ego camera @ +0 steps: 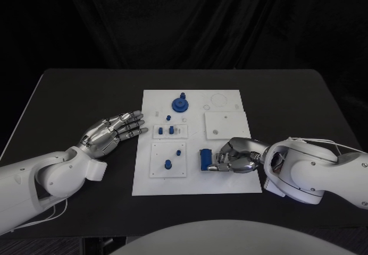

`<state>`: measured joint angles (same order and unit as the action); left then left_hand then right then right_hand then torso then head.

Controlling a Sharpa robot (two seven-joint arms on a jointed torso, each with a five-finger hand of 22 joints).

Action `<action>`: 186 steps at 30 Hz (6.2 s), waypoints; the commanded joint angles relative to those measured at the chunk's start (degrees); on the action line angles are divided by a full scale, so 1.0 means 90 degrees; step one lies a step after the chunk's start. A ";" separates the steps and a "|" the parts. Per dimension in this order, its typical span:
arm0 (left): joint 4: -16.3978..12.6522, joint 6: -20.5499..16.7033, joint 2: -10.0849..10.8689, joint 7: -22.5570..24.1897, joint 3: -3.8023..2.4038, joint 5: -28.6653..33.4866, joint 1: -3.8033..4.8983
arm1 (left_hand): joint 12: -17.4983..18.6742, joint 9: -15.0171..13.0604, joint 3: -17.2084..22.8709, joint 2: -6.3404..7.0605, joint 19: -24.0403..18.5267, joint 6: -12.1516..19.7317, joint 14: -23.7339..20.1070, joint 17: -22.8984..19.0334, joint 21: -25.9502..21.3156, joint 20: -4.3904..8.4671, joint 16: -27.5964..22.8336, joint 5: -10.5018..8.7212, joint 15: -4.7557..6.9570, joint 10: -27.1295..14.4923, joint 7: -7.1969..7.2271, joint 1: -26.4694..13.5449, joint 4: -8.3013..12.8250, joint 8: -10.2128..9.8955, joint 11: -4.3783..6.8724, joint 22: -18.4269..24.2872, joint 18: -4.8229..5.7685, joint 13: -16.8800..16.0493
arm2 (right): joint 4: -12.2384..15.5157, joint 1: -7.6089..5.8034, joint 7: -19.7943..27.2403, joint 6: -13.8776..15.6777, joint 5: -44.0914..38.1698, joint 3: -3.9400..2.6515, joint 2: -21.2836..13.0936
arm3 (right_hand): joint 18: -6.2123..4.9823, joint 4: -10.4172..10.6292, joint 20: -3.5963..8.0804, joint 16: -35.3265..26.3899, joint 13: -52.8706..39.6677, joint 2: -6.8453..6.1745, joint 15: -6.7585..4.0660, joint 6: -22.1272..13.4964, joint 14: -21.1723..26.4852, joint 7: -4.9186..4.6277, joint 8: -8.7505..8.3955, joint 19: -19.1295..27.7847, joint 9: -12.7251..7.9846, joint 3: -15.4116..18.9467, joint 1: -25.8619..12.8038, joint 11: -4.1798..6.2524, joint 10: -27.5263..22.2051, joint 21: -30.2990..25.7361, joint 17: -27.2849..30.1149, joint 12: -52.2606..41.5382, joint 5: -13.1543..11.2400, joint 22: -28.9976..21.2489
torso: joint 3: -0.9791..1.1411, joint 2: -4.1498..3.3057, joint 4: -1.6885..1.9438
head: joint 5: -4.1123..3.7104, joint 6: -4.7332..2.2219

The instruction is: Assemble the parts on the task board

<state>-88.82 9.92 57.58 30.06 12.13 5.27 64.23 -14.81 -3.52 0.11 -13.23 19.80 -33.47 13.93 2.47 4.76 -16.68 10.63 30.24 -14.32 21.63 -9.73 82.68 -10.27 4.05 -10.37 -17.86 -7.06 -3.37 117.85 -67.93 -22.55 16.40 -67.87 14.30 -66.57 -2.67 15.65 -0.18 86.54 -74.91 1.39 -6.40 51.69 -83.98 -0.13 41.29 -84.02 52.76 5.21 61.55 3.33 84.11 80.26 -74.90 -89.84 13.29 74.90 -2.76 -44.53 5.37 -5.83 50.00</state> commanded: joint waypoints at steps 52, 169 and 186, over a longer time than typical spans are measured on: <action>0.0005 0.0065 -0.0015 -0.0003 -0.0005 0.0026 -0.0023 | -0.0086 -0.0015 0.0063 0.0049 0.0033 -0.0089 -0.0002 0.0010 -0.0021 0.0003 0.0051 0.0039 0.0008 0.0105 -0.0171 -0.0083 -0.0003 0.0046 -0.0021 0.0006 0.0101 -0.0018 | 0.0316 -0.0313 -0.0555 0.0378 -0.0702 -0.0003 -0.0907 | 0.0026 0.0102 -0.0006 0.0010 -0.1677 0.0226 0.0034 -0.0222 -0.0540 -0.0111 -0.0619 -0.0234 -0.0405 0.0226 0.0637 -0.0061 0.0655 -0.0022 -0.1032 -0.0017 0.0678 0.1320 | 0.0005 0.0000 -0.0008 | -0.0052 0.0000; 0.0089 0.0157 -0.0090 -0.0168 -0.0005 0.0027 -0.0070 | -0.0152 -0.0017 0.0155 0.0062 0.0022 -0.0106 -0.0031 0.0005 -0.0028 0.0008 0.0052 0.0051 0.0061 0.0205 -0.0201 -0.0127 0.0007 0.0063 -0.0081 0.0032 0.0068 -0.0029 | -0.0008 -0.0156 0.0265 0.1209 0.2054 0.0001 -0.0426 | -0.0042 -0.0970 -0.0143 -0.0215 -0.1677 -0.1072 0.0170 0.0274 -0.0456 -0.0315 -0.1893 -0.0114 -0.1848 -0.3998 0.0995 -0.0227 0.0655 -0.0352 -0.0645 -0.0017 0.1711 0.1230 | 0.0010 -0.0006 -0.0002 | -0.0077 0.0000; 0.0105 0.0166 -0.0115 -0.0165 -0.0005 0.0027 -0.0077 | -0.0152 -0.0017 0.0155 0.0062 0.0022 -0.0106 -0.0031 0.0005 -0.0028 0.0008 0.0052 0.0051 0.0061 0.0205 -0.0201 -0.0127 0.0007 0.0063 -0.0081 0.0032 0.0068 -0.0029 | -0.0235 -0.0083 -0.0164 0.0614 0.2358 0.0001 -0.0153 | -0.0074 -0.0747 -0.0149 -0.0261 -0.1677 -0.1015 0.0178 0.0177 -0.0432 -0.0314 -0.1868 -0.0053 -0.1880 -0.3864 0.0274 -0.0234 0.0655 -0.0494 -0.0569 -0.0017 0.1082 0.1186 | -0.0004 -0.0004 0.0006 | -0.0046 0.0000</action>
<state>-87.84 10.71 56.66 28.26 12.10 5.28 63.66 -15.97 -3.59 1.06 -12.71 19.81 -34.20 13.73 2.47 4.77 -16.68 10.85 30.42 -14.12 23.17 -10.03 82.15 -10.27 4.27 -11.10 -17.64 -7.08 -3.57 115.77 -68.93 -22.07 24.13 -47.78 14.30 -67.97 -2.68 8.90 -1.03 84.47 -74.98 -7.85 -5.25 53.74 -84.08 -2.99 24.36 -84.05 35.92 -29.86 64.65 1.62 84.12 76.03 -74.91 -89.85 22.76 74.90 -2.80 -44.57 5.39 -6.20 50.00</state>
